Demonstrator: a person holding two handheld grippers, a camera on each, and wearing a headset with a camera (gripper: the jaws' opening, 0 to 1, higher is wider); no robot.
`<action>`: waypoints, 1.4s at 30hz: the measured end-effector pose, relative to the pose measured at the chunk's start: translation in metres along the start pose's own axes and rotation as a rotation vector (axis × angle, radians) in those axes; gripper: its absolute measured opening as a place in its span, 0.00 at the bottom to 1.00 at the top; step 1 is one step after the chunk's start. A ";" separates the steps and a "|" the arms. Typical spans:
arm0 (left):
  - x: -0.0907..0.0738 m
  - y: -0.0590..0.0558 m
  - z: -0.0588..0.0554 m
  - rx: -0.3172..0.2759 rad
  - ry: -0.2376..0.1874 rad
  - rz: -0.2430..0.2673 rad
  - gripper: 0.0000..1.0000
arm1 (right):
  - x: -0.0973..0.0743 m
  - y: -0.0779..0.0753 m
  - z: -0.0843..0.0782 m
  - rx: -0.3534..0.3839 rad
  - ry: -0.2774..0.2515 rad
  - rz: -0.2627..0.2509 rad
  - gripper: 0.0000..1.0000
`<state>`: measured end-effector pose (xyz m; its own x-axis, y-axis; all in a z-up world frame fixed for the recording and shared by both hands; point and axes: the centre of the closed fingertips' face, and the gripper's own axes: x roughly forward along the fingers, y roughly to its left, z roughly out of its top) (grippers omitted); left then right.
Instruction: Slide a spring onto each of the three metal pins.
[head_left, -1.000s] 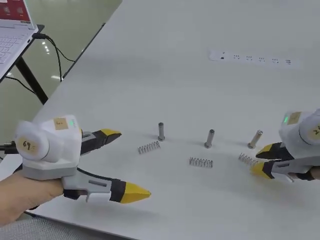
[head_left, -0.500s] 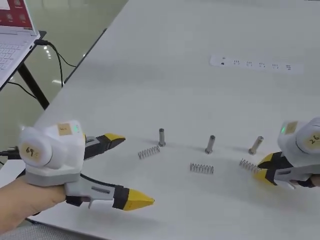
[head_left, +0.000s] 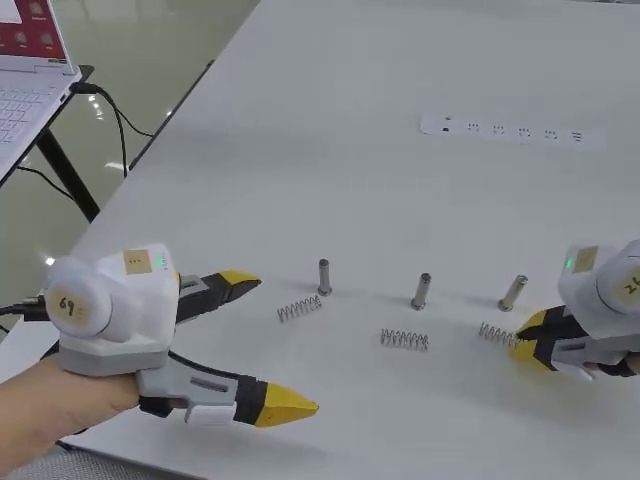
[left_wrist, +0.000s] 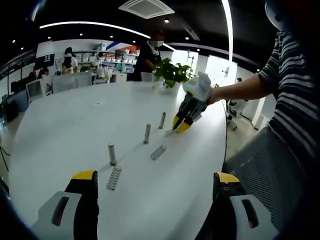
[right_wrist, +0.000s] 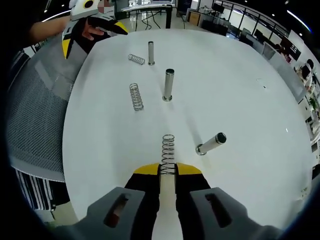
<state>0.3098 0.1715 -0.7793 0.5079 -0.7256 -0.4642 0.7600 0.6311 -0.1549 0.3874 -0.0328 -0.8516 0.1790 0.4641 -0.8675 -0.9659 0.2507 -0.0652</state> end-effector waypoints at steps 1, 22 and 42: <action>0.001 -0.003 0.001 -0.004 -0.005 -0.011 0.93 | -0.001 0.001 0.001 -0.002 -0.002 0.000 0.08; 0.038 -0.038 0.013 0.003 -0.041 -0.150 0.87 | -0.029 0.056 0.050 -0.195 -0.167 0.089 0.08; 0.080 -0.063 0.023 0.058 -0.087 -0.283 0.56 | -0.027 0.094 0.070 -0.268 -0.252 0.154 0.08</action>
<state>0.3121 0.0672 -0.7866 0.3032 -0.8930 -0.3326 0.8971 0.3852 -0.2165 0.3045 0.0376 -0.7994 0.0360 0.6810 -0.7314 -0.9937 -0.0533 -0.0986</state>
